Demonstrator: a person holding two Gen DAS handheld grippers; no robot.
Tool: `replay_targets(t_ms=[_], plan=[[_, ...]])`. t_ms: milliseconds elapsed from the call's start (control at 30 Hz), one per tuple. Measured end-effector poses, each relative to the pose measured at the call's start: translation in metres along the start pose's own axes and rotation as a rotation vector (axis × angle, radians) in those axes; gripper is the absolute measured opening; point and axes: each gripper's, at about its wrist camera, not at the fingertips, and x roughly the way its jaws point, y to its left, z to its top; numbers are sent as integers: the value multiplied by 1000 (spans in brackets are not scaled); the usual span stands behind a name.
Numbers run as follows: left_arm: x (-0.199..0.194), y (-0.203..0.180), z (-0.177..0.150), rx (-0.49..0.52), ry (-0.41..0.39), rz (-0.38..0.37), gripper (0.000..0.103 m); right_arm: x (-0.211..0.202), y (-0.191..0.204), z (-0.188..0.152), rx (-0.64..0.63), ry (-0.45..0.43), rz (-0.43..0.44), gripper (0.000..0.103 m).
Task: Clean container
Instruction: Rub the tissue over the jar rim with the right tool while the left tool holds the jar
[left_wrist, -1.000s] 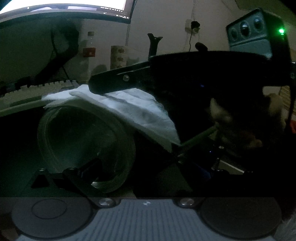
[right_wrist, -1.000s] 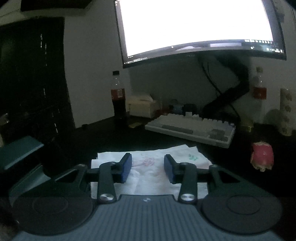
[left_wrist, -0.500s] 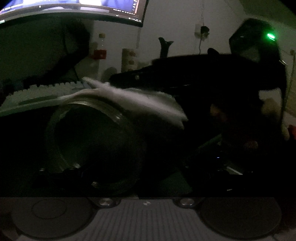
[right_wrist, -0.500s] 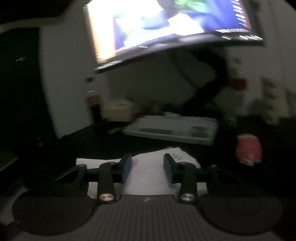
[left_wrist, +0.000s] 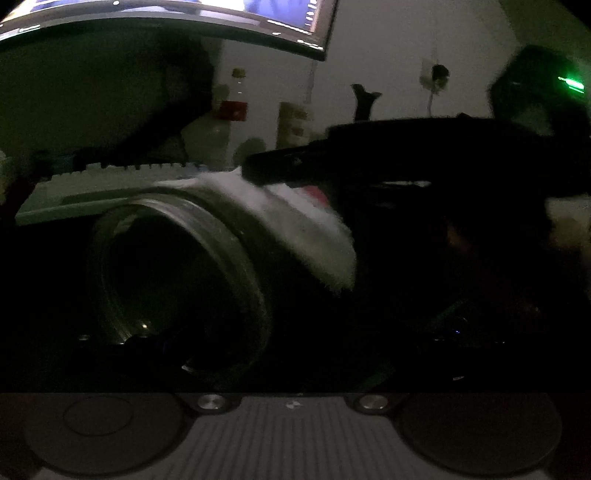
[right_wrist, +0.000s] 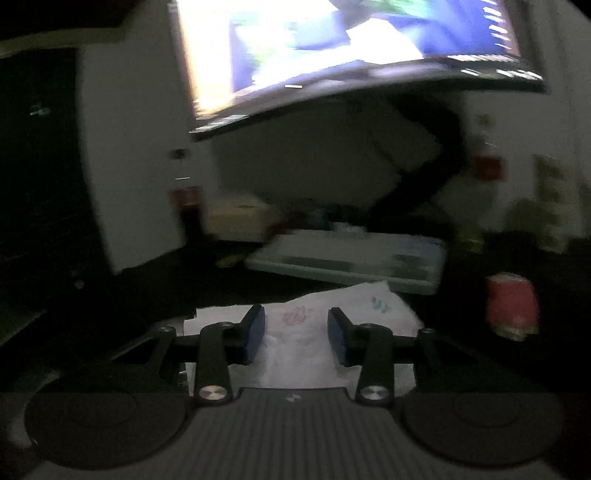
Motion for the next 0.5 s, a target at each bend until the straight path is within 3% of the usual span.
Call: replay_targets(t_ms=[67, 233, 300, 400, 500], plan=[[1, 5, 1, -10, -2, 2, 102, 0, 11, -3, -52, -1, 48, 41], [2, 14, 2, -31, -24, 33, 102, 18, -17, 3, 64, 8, -76, 45], [3, 18, 2, -41, -26, 54, 102, 22, -19, 5, 98, 13, -55, 44], [3, 26, 3, -71, -35, 43, 102, 22, 5, 2, -15, -4, 17, 44], [2, 31, 3, -88, -47, 44, 102, 27, 12, 2, -26, -17, 41, 44]])
